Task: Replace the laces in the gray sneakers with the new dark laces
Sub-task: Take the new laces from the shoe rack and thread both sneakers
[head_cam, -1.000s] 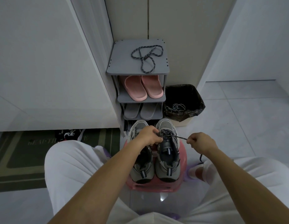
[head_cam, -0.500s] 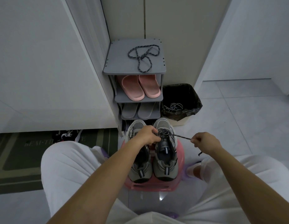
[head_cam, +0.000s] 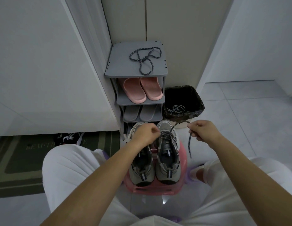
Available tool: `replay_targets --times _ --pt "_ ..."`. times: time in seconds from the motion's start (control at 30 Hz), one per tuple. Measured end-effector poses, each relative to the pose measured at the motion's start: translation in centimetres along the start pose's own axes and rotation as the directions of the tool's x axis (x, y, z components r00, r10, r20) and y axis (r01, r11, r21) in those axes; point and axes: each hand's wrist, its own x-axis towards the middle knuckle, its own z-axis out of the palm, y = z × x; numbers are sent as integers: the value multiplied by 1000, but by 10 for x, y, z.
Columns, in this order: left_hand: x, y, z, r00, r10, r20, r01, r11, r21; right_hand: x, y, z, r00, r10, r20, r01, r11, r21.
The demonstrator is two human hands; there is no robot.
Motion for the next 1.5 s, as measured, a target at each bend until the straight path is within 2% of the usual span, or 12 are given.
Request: replay_targets --times 0.07,0.17,0.4,0.5,0.57,0.7,0.77,0.83,0.9,1.0,1.13,1.5 --pt "-2 21 12 992 98 76 -92 993 -81 -1 -11 9 999 -18 37 16 997 70" --pt "-6 40 31 976 128 176 -103 984 -148 -2 -18 16 998 -51 46 44 989 142" --pt "-6 37 36 992 52 111 -38 992 -123 4 -7 9 992 -67 -109 82 987 139" --pt "-6 31 31 996 16 89 -6 994 -106 2 -5 9 988 -55 -143 90 962 256" --pt "-5 28 28 999 13 41 -9 995 -98 -1 -3 12 997 -11 -76 37 939 341" --pt "-5 30 29 1000 8 -1 -8 997 -71 -12 7 31 986 61 154 -72 995 66" --pt "-5 30 32 1000 16 10 -15 1000 -19 -15 8 39 989 40 145 -42 999 11" --pt "-5 26 34 1000 2 17 -2 1000 -11 -13 8 42 998 2 57 0 999 -33" --pt "-3 18 37 1000 9 -29 -8 999 43 -8 10 39 999 -11 -34 10 1000 -28" --pt "-2 11 41 997 15 -81 0 983 181 -1 18 36 998 27 -62 -30 998 -47" --pt "-4 15 49 998 -12 60 -7 948 317 0 25 43 998 46 -43 -48 997 -60" --pt "-5 15 50 989 -64 134 27 965 259 3 25 47 997 56 58 -53 998 -46"
